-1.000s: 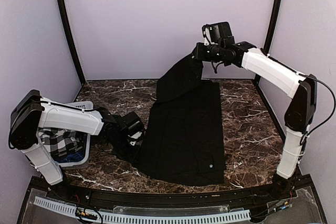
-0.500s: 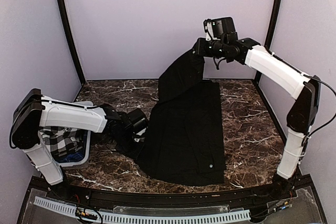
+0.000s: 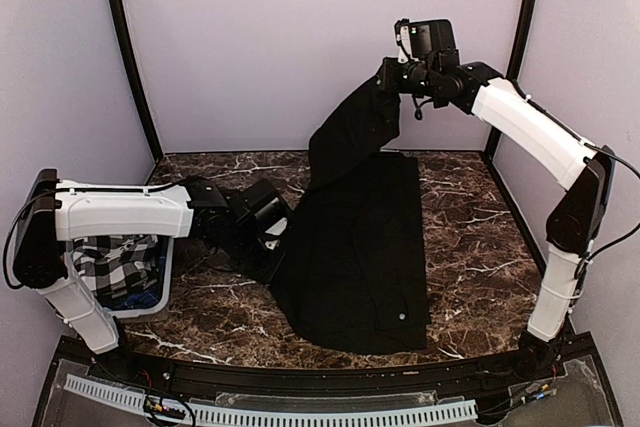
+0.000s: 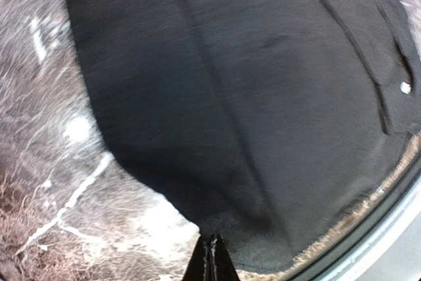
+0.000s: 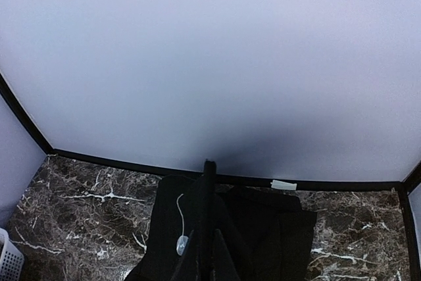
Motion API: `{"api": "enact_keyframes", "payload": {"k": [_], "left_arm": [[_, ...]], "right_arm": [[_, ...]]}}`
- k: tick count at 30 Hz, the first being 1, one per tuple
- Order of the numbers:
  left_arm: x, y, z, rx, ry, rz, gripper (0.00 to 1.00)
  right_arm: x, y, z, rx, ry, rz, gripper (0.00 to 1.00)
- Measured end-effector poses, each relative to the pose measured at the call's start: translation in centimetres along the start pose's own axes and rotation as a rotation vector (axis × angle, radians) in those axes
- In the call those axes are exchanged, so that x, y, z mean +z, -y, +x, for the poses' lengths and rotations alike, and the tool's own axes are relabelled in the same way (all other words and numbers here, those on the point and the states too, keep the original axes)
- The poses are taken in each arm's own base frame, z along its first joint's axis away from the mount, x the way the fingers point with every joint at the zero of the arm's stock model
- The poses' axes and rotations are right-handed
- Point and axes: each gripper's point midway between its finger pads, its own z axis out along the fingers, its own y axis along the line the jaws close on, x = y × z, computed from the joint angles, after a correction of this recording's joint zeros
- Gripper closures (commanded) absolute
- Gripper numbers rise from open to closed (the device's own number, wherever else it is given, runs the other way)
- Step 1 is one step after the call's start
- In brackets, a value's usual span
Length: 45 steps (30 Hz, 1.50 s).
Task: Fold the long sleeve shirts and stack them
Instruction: Pick up the shirt from the center of the board, then fold the 1/3-folded shirt at the center of the board.
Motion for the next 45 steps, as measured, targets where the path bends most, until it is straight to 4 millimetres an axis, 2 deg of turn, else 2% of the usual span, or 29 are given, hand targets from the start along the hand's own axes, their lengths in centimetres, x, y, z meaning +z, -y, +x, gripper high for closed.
{"api": "enact_keyframes", "payload": {"k": [4,8,17,23,31,45], "left_arm": [[-0.7,2.8,-0.7,0.078,0.003,0.069,1.00],[-0.5,5.7,-1.3,0.162,-0.010,0.131,1.00],[1.3,9.6,-1.1,0.288,-0.082,0.246,1.00],[2.1,10.9,-1.2,0.329,-0.103,0.290,1.00],[2.5,11.6,-1.4,0.351,-0.111,0.315,1.00],[3.7,12.1,-1.0,0.365,-0.137,0.329,1.00]], "right_arm": [[0.0,1.0,-0.1,-0.024,0.008,0.054,1.00],[-0.6,2.2,0.5,-0.043,0.000,0.108,1.00],[-4.4,5.3,0.3,-0.051,0.023,0.211,1.00],[-5.9,6.6,-0.1,-0.049,0.043,0.258,1.00],[-5.8,7.2,0.5,-0.059,0.033,0.286,1.00],[-5.7,6.7,0.8,-0.061,0.018,0.258,1.00]]}}
